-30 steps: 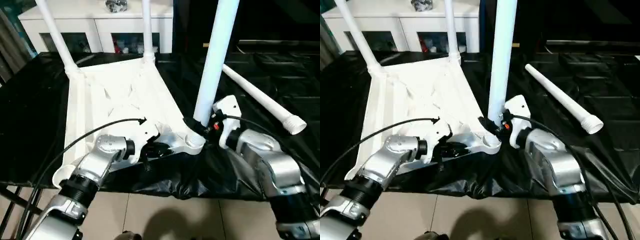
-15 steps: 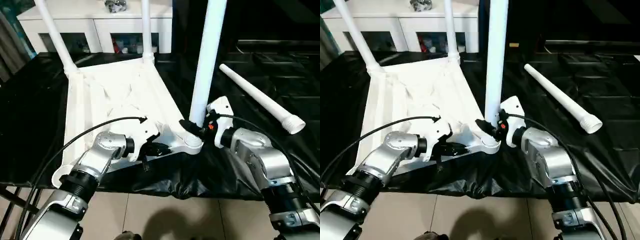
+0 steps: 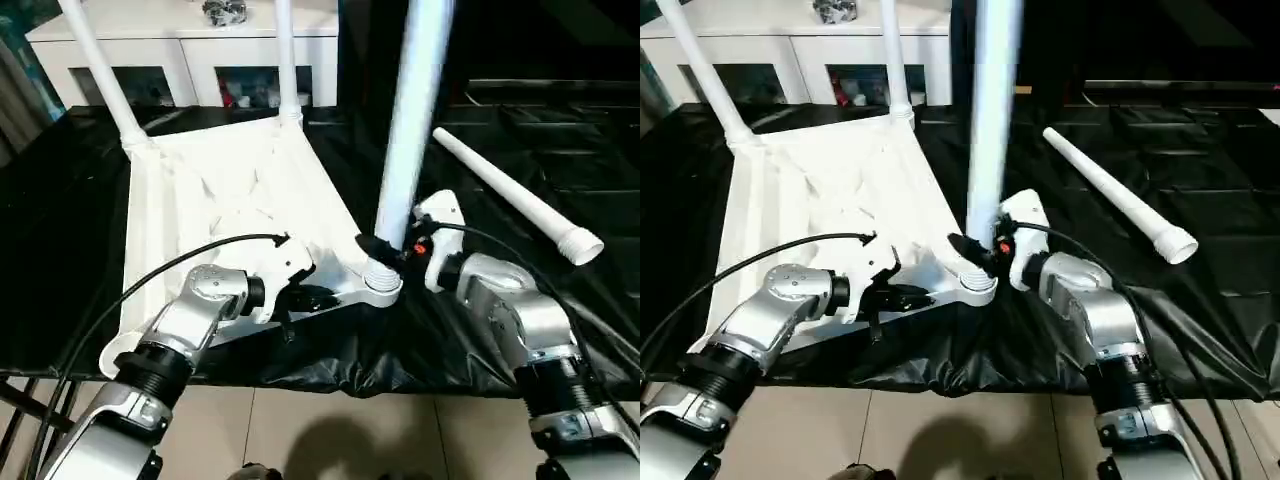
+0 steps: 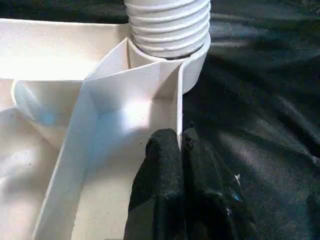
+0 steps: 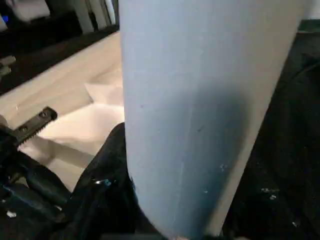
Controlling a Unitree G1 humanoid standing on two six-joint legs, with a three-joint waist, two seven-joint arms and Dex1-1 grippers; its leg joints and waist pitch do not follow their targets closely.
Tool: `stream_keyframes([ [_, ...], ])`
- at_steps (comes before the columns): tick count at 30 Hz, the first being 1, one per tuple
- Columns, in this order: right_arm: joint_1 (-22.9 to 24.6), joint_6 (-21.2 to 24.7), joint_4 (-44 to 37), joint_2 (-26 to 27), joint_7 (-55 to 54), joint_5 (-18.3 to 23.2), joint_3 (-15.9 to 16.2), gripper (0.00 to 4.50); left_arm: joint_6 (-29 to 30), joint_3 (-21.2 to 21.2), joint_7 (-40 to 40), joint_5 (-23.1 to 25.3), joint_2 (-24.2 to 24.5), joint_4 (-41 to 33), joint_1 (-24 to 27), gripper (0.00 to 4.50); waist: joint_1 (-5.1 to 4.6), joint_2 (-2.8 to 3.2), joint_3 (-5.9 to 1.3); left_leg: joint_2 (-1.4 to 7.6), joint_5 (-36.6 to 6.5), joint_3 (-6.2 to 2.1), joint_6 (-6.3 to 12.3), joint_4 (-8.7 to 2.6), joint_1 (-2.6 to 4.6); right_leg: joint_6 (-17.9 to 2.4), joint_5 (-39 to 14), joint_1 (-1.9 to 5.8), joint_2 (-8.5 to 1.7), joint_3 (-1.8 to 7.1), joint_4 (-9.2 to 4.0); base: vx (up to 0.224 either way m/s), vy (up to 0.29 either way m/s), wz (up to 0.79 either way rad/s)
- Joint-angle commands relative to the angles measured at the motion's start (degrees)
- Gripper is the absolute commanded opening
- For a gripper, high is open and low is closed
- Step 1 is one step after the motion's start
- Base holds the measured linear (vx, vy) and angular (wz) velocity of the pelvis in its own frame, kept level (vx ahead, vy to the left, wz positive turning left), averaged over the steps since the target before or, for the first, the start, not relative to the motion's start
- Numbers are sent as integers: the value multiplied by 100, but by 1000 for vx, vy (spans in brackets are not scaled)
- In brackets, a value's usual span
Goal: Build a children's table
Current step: Insert table leg to table base
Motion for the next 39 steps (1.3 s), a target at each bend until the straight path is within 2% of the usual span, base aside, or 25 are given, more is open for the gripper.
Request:
stream_keyframes([
  [1, 229, 39, 69, 15, 2, 6, -15, 188, -8, 118, -17, -54, 28, -104, 36, 0, 38, -80, -356, 283, -2492, -210, -179, -453, 206, -958, -2594, 99, -371, 200, -583, 0, 0, 0],
  [4, 436, -72, 50, 30, -11, -15, -47, 188, -6, 124, 2, -50, 27, -90, 20, 0, 48, -67, -359, 282, -2481, -205, -174, -457, 206, -985, -2554, 98, -367, 198, -581, 0, 0, 0],
  [5, 521, -128, 32, 45, -32, -20, -72, 188, -11, 126, 8, -48, 30, -84, 16, 0, 56, -31, -357, 283, -2494, -211, -184, -459, 210, -989, -2548, 97, -372, 199, -579, 0, 0, 0],
  [8, 617, -200, 23, 76, -68, 2, -132, 188, -21, 128, 14, -44, 34, -66, 3, 0, 61, -51, -362, 284, -2519, -214, -181, -472, 200, -993, -2503, 107, -367, 193, -578, 0, 0, 0],
  [11, 794, -392, -59, 103, -147, 8, -194, 188, -54, 144, 40, -19, 43, -13, -34, 0, 65, -35, -353, 285, -2620, -216, -206, -477, 209, -969, -2616, 95, -373, 194, -595, 0, 0, 0],
  [14, 927, -729, -89, 90, -174, -141, -115, 188, -77, 168, 89, -9, 39, 11, -48, 0, 60, -40, -344, 286, -2711, -227, -224, -484, 211, -911, -2769, 86, -379, 190, -613, 0, 0, 0],
  [16, 1079, -946, -103, 240, -257, -96, -196, 188, -63, 176, 76, -16, 31, 22, -50, 0, 55, -43, -335, 283, -2791, -232, -231, -484, 215, -866, -2919, 69, -384, 189, -634, 0, 0, 0],
  [18, 1118, -992, -100, 295, -292, -67, -240, 188, -61, 177, 73, -14, 30, 23, -51, 0, 46, -44, -327, 280, -2884, -240, -239, -486, 222, -823, -3075, 55, -387, 186, -652, 0, 0, 0],
  [19, 1169, -1083, -58, 404, -356, 9, -347, 188, -61, 180, 82, -16, 24, 38, -63, 0, 48, -14, -327, 288, -2938, -250, -257, -498, 230, -804, -3101, 45, -385, 187, -661, 0, 0, 0],
  [20, 1201, -1127, -32, 439, -380, 31, -381, 188, -58, 182, 85, -18, 21, 40, -66, 0, 46, -9, -324, 288, -2977, -251, -262, -497, 235, -810, -3099, 34, -384, 190, -663, 0, 0, 0],
  [23, 1243, -1189, -1, 454, -397, 36, -381, 188, -57, 182, 88, -21, 16, 47, -72, 0, 39, -21, -321, 288, -3062, -264, -280, -509, 232, -804, -3127, 42, -383, 177, -660, 0, 0, 0],
  [26, 1296, -1145, -144, 285, -416, -213, -130, 188, -71, 175, 63, -13, 30, 61, -87, 0, 36, -17, -313, 287, -3120, -266, -304, -519, 237, -774, -3169, 37, -381, 181, -670, 0, 0, 0],
  [28, 1227, -1102, -224, 24, -389, -628, 180, 188, -81, 159, 44, 5, 54, 52, -92, 0, 34, -13, -316, 285, -3079, -265, -312, -523, 226, -756, -3129, 50, -375, 181, -663, 0, 0, 0],
  [29, 1227, -1102, -224, 24, -389, -628, 180, 188, -81, 159, 44, 5, 54, 52, -92, 0, 39, -13, -316, 287, -3072, -262, -321, -522, 229, -757, -3120, 45, -371, 182, -661, 0, 0, 0],
  [30, 1147, -1037, -250, -98, -304, -820, 333, 188, -103, 124, 17, 43, 91, 42, -91, 0, 35, -15, -310, 280, -3101, -254, -311, -510, 238, -746, -3180, 29, -380, 191, -674, 0, 0, 0],
  [33, 1060, -952, -260, -174, -173, -907, 438, 188, -107, 106, -6, 57, 114, 25, -80, 0, 32, -32, -311, 278, -3082, -261, -273, -503, 234, -716, -3297, 35, -386, 187, -679, 0, 0, 0],
  [35, 926, -824, -247, -257, -68, -958, 556, 188, -117, 89, -17, 76, 138, 10, -72, 0, 24, -69, -307, 284, -3056, -264, -254, -506, 223, -707, -3311, 39, -383, 186, -683, 0, 0, 0],
  [37, 794, -686, -215, -325, 45, -933, 663, 188, -124, 76, -34, 89, 166, -17, -62, 0, 21, -46, -305, 287, -3060, -265, -256, -510, 226, -710, -3295, 33, -380, 184, -679, 0, 0, 0],
  [38, 761, -631, -205, -333, 87, -908, 685, 188, -126, 72, -44, 91, 179, -33, -56, 0, 15, -66, -306, 286, -3096, -263, -260, -508, 228, -719, -3289, 27, -379, 184, -683, 0, 0, 0],
  [39, 704, -632, -160, -369, 161, -913, 745, 188, -126, 68, -59, 93, 194, -56, -53, 0, 14, -61, -308, 285, -3102, -269, -259, -506, 228, -727, -3286, 32, -382, 183, -674, 0, 0, 0],
])
